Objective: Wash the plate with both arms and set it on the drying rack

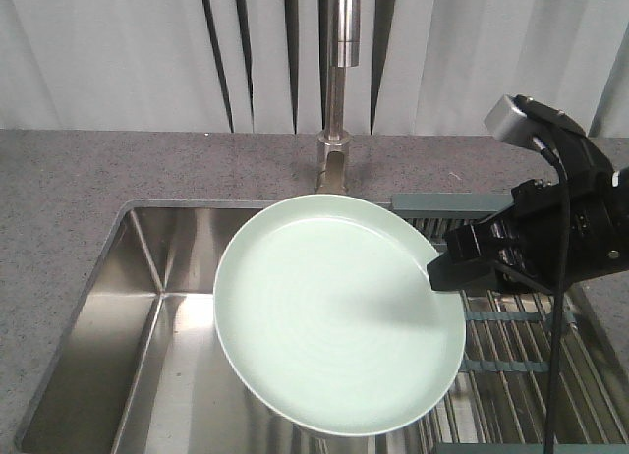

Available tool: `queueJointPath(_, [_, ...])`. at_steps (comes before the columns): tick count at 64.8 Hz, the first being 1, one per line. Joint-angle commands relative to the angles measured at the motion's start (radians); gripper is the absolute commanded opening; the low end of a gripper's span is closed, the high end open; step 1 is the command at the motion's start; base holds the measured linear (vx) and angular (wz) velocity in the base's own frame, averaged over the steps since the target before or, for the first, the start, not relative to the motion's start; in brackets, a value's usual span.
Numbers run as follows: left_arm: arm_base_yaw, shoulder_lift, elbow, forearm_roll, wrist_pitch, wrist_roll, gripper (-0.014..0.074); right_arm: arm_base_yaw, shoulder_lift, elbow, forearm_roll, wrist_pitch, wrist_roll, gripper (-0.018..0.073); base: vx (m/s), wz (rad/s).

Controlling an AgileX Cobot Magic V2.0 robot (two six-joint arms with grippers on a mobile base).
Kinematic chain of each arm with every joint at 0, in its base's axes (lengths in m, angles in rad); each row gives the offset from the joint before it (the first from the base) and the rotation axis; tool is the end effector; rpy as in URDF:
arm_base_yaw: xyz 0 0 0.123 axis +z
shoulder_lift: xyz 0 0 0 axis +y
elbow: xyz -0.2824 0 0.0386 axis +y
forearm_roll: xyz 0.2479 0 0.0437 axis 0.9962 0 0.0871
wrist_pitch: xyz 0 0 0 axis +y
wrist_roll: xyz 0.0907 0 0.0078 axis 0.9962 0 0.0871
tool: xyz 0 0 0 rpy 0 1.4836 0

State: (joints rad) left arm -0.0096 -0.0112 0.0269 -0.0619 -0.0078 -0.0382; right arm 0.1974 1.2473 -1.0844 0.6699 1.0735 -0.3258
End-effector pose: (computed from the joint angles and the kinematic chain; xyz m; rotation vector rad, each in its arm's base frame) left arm 0.0565 -0.0005 0.2053 -0.0679 1.4906 -0.0882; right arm 0.2226 0.0952 0.3401 -0.4130 2.5372 0.8364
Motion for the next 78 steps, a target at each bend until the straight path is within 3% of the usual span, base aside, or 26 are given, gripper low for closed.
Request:
queueJointPath(1, [-0.007,-0.015,-0.026,-0.008,-0.076,-0.009,-0.0006,-0.001,-0.027,-0.022,0.050,-0.028,-0.008,-0.0008,0.00,0.00])
queueJointPath(78, [-0.007,-0.015,-0.026,-0.008,-0.076,-0.009,-0.0006,-0.001,-0.027,-0.022,0.050,-0.024,-0.008,-0.0008,0.00,0.00])
